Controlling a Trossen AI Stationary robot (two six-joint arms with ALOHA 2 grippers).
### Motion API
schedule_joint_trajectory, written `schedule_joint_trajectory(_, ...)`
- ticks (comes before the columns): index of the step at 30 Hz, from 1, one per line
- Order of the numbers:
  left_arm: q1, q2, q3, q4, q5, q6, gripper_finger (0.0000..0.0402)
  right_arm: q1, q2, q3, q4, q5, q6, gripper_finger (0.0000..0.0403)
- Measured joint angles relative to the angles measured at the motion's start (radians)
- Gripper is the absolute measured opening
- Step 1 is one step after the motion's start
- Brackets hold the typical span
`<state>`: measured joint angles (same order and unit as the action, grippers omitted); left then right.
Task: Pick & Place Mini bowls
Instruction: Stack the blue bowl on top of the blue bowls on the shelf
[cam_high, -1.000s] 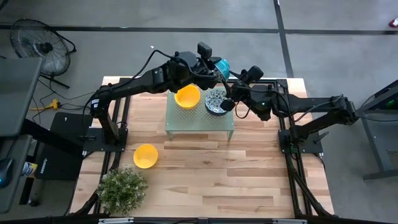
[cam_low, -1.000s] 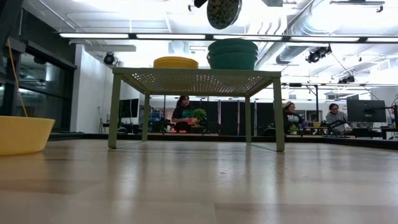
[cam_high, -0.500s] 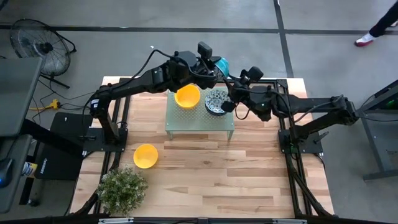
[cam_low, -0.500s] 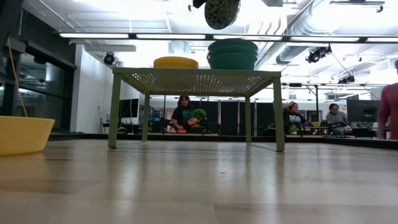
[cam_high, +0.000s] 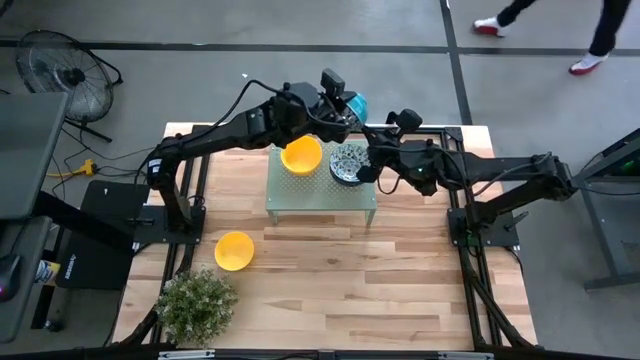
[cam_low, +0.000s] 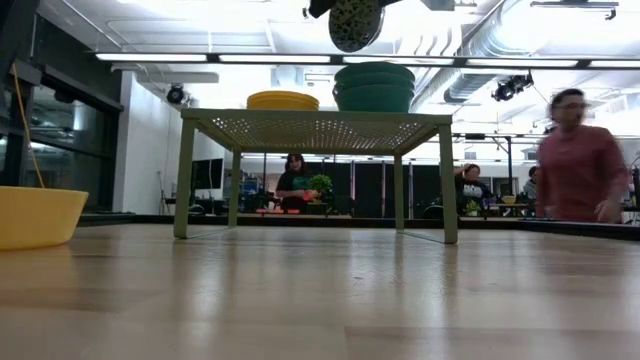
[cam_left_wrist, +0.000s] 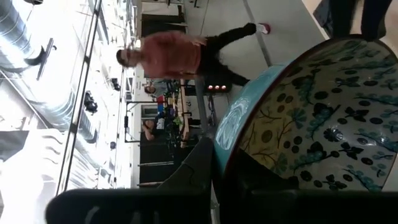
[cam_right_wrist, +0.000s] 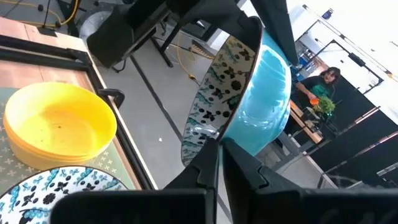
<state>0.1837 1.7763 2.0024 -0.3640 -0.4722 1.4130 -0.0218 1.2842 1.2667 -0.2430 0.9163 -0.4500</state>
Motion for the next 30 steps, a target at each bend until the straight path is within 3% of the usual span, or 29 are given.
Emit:
schedule_joint_trajectory(5,-0.003,0.002,-0.001,0.008,0.013,0.005,0.0007,0.039,-0.044,0.0,-0.054,0.009,0.023,0.0027)
schedule_joint_trajectory(9,-0.006,0.002,-0.004,0.014,0.021,-0.015,0.0007,0.052,-0.122,0.004,-0.098,0.079,0.127,0.0045)
schedule_joint_trajectory(13,-0.004,0.0,-0.004,0.069,0.005,-0.096,0.0007,0.067,-0.202,0.003,-0.16,-0.003,0.246,0.0066)
schedule_joint_trajectory(20,0.005,0.0,-0.004,0.084,-0.003,-0.434,0.0007,0.058,-0.311,0.003,-0.337,-0.226,0.513,0.0095)
schedule_joint_trajectory(25,0.018,0.0,-0.004,0.042,0.026,-0.757,0.0007,0.058,-0.302,-0.023,-0.423,-0.23,0.588,0.0108)
schedule_joint_trajectory(30,0.038,0.006,-0.003,0.032,0.07,-0.926,0.0007,0.063,-0.301,-0.108,-0.386,-0.188,0.588,0.0114)
